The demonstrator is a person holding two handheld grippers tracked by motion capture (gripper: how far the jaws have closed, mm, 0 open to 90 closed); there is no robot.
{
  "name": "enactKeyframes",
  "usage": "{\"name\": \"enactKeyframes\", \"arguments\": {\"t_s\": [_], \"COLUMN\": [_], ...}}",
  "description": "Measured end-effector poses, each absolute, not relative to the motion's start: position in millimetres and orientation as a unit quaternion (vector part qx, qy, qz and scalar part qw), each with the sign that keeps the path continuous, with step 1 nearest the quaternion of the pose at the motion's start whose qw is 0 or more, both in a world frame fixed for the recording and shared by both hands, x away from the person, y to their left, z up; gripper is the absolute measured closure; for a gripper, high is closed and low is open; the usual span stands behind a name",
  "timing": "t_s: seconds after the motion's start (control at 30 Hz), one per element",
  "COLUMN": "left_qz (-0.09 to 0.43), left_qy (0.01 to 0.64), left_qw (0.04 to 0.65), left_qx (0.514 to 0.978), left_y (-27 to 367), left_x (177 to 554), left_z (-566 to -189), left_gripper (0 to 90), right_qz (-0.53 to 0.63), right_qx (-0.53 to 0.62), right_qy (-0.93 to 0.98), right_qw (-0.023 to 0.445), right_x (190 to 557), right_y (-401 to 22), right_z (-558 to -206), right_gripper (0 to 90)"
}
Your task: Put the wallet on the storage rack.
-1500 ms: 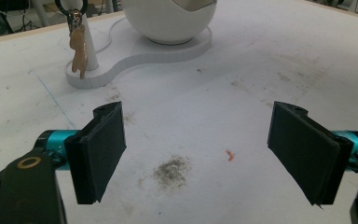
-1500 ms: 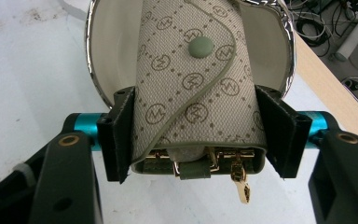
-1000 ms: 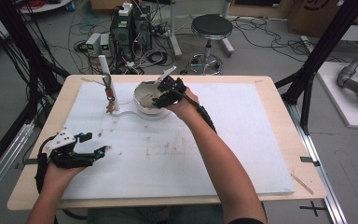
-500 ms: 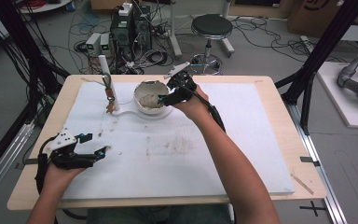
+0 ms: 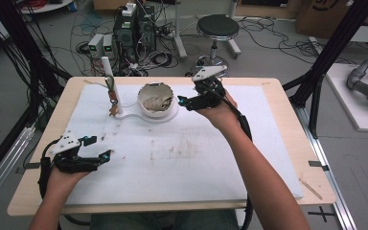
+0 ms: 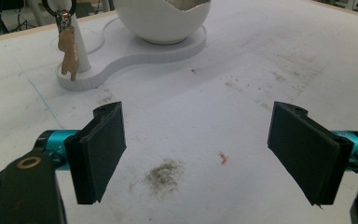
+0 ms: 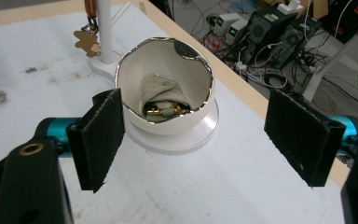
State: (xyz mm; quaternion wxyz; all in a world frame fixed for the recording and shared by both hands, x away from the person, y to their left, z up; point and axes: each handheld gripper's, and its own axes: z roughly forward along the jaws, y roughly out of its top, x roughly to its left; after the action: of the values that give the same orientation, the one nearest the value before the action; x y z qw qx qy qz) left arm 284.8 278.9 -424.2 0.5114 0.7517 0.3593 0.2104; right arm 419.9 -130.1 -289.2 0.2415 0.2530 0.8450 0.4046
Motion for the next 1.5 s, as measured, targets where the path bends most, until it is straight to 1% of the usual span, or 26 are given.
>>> {"name": "enactKeyframes", "arguments": {"t_s": [0.13,0.17,0.2,0.37,0.5,0.6,0.8,1.03,1.5], "left_qz": [0.208,0.207,0.207,0.203,0.197,0.194,0.194,0.193,0.19], "left_qy": [0.356,0.356,0.355,0.351,0.344,0.342,0.332,0.334,0.332], "left_qw": [0.516,0.517,0.517,0.522,0.526,0.528,0.535,0.536,0.535], "left_qx": [0.751,0.751,0.751,0.751,0.752,0.752,0.752,0.751,0.754], "left_y": [276,275,274,269,264,261,256,255,252], "left_x": [287,287,288,293,296,299,301,302,303], "left_z": [-423,-423,-423,-423,-423,-423,-423,-423,-426], "left_gripper": [19.1,19.1,19.1,19.1,19.1,19.1,19.1,19.1,19.1], "right_qz": [0.416,0.416,0.421,0.428,0.434,0.439,0.465,0.482,0.486], "right_qx": [0.257,0.257,0.263,0.275,0.285,0.294,0.318,0.338,0.36], "right_qy": [0.838,0.838,0.833,0.824,0.816,0.81,0.79,0.772,0.763], "right_qw": [0.243,0.243,0.243,0.247,0.253,0.253,0.242,0.241,0.229], "right_x": [404,404,397,386,371,365,347,334,320], "right_y": [-154,-154,-164,-183,-209,-218,-245,-262,-272], "right_z": [-291,-291,-293,-298,-309,-313,-332,-352,-397], "right_gripper": [20.5,20.5,20.4,20.2,20.2,20.1,20.1,20.1,20.0]}}
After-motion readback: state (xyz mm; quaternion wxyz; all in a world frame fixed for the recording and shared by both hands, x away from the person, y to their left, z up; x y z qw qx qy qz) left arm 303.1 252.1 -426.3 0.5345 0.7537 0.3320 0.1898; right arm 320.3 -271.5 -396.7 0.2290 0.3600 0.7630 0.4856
